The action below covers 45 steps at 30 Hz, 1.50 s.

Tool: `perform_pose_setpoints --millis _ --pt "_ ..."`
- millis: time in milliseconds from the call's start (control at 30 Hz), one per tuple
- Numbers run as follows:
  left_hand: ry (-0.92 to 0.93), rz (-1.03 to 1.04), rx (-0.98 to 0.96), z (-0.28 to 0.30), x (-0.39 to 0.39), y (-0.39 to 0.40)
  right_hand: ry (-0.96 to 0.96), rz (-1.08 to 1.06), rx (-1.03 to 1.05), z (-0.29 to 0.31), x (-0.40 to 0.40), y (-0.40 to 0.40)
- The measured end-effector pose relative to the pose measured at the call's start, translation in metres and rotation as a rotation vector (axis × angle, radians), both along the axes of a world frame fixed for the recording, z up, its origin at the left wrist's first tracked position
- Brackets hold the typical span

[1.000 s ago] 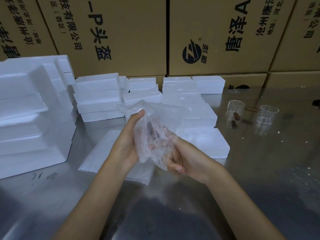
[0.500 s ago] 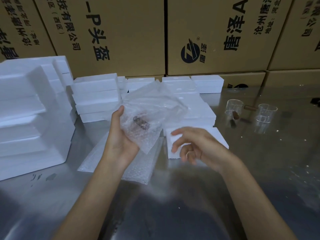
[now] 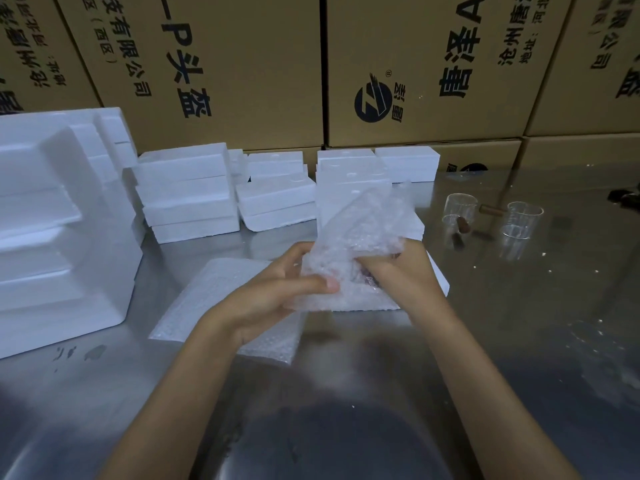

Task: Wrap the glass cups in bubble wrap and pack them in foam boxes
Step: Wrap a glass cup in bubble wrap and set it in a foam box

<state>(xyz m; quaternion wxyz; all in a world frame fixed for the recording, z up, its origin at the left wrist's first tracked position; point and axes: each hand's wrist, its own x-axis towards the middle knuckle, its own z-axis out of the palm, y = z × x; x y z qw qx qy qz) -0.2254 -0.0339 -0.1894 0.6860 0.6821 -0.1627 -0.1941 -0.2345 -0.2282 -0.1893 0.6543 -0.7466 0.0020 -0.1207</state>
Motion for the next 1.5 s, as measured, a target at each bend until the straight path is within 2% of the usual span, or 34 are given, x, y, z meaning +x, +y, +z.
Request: perform_pose_setpoints --millis 100,300,400,467,533,600,733,800,867,933,1100,1167,1300,1367,1433,1500 --pt "-0.024 -0.074 0.107 0.002 -0.002 0.003 -0.039 -0.052 -0.186 -0.008 -0.007 0.001" --pt "-0.171 0.020 0.279 -0.005 -0.002 -0.006 -0.129 -0.088 -0.583 -0.035 -0.018 -0.002" --pt "-0.217 0.142 0.292 -0.006 -0.002 -0.011 -0.216 -0.124 -0.642 -0.040 -0.019 0.005" --pt "-0.226 0.204 0.333 -0.007 0.000 -0.012 -0.268 -0.154 -0.599 -0.040 -0.022 0.011" --pt "-0.216 0.206 0.358 -0.009 0.000 -0.014 -0.364 -0.162 -0.504 -0.039 -0.026 0.017" --pt "-0.205 0.183 0.379 -0.009 -0.003 -0.016 -0.465 -0.136 -0.494 -0.041 -0.029 0.024" --pt "-0.202 0.043 0.410 0.000 -0.003 -0.006 -0.426 -0.081 -0.710 -0.050 -0.029 0.030" --pt "-0.173 0.059 0.427 0.005 -0.002 0.003 -0.410 -0.071 -0.850 -0.051 -0.027 0.027" --pt "-0.221 0.096 0.396 0.008 -0.002 0.007 -0.420 -0.056 -0.943 -0.052 -0.026 0.026" --pt "-0.322 0.136 0.433 0.007 -0.001 0.004 -0.416 -0.058 -0.908 -0.054 -0.027 0.027" --pt "-0.576 0.169 0.750 -0.009 -0.001 -0.009 -0.497 -0.227 -0.573 -0.048 -0.030 0.030" --pt "-0.588 0.114 0.849 -0.015 -0.001 -0.011 -0.509 -0.220 -0.577 -0.049 -0.029 0.029" --pt "-0.470 0.140 0.786 -0.007 -0.001 -0.007 -0.421 -0.111 -0.774 -0.058 -0.028 0.030" --pt "-0.521 0.205 0.735 0.000 -0.002 -0.005 -0.412 -0.101 -0.824 -0.060 -0.027 0.029" --pt "-0.564 0.195 0.729 0.002 -0.006 -0.006 -0.377 -0.083 -0.750 -0.059 -0.026 0.030" --pt "-0.554 0.142 0.808 -0.001 -0.010 -0.010 -0.366 -0.122 -0.536 -0.055 -0.026 0.029"
